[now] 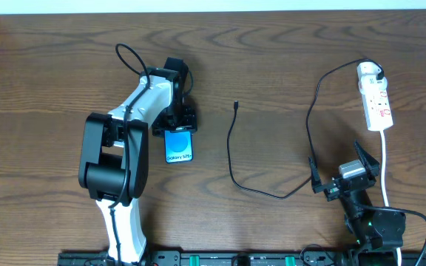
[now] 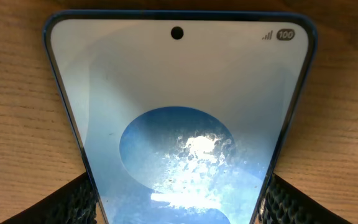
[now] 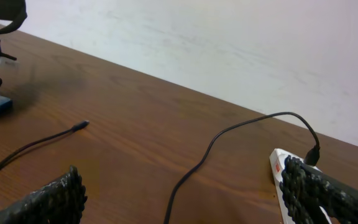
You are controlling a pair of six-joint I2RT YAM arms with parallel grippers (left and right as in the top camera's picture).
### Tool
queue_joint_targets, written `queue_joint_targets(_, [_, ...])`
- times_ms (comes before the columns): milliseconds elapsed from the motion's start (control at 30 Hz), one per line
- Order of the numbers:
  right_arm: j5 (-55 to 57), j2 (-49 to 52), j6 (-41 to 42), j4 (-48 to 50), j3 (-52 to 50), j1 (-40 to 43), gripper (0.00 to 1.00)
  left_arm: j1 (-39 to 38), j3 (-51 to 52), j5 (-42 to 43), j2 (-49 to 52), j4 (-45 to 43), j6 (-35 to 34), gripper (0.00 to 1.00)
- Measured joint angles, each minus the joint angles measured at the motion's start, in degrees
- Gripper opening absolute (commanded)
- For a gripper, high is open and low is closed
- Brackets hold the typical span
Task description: Plug charger to phone and switch on socket
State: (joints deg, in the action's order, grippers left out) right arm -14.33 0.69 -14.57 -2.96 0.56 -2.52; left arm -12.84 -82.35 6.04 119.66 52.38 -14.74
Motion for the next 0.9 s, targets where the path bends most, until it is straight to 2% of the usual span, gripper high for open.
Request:
queue_joint_targets(600, [0.0, 0.0, 0.0, 0.0, 0.0, 0.0, 0.99, 0.0, 0.39, 3.54, -4.76, 2.51, -0.02, 0.71])
queue_joint_targets(900, [0.0, 0.0, 0.0, 0.0, 0.0, 0.0, 0.99, 0.22, 0.39, 8.46, -5.44, 1.55, -0.02, 0.71])
